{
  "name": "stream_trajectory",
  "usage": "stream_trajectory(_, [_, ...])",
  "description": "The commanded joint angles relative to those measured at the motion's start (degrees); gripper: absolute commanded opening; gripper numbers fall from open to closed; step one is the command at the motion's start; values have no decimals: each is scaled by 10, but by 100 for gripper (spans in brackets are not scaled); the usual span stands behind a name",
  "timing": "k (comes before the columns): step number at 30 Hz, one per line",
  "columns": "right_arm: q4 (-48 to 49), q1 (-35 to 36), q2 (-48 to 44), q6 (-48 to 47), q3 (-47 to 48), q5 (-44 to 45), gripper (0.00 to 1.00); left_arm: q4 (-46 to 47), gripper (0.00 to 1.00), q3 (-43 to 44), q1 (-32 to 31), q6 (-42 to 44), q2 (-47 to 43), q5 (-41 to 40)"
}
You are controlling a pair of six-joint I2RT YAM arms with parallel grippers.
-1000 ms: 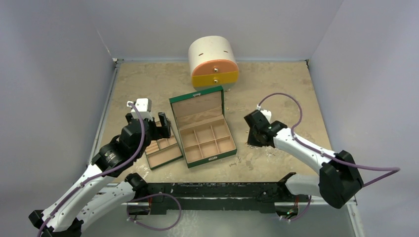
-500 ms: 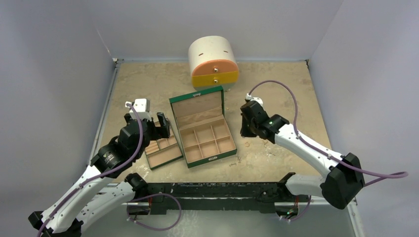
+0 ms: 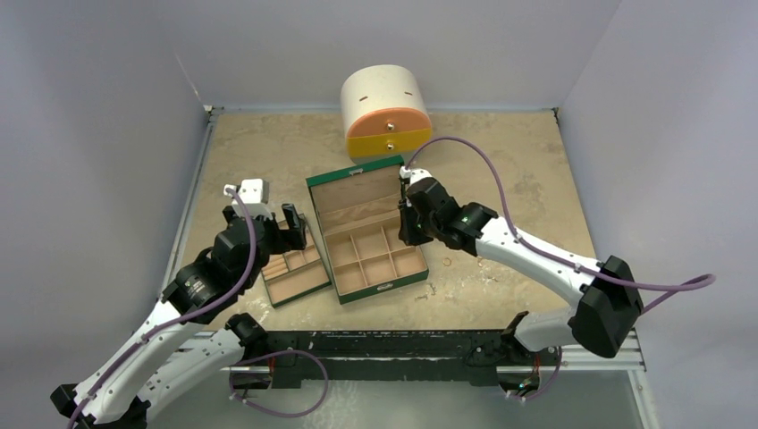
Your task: Organize the mixed jewelry
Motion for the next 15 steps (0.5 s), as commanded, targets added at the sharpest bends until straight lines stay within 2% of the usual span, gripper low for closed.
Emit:
stream_trajectory(1, [72, 5, 11, -51, 11, -52, 0, 26, 88, 2, -3, 7, -6, -15])
stream_trajectory(5, [111, 5, 34, -82, 6, -91, 0, 24, 88, 2, -2, 7, -6, -17])
stream_trajectory(15, [147, 5, 106, -135, 7, -114, 0, 23, 88, 2, -3, 5, -7, -22])
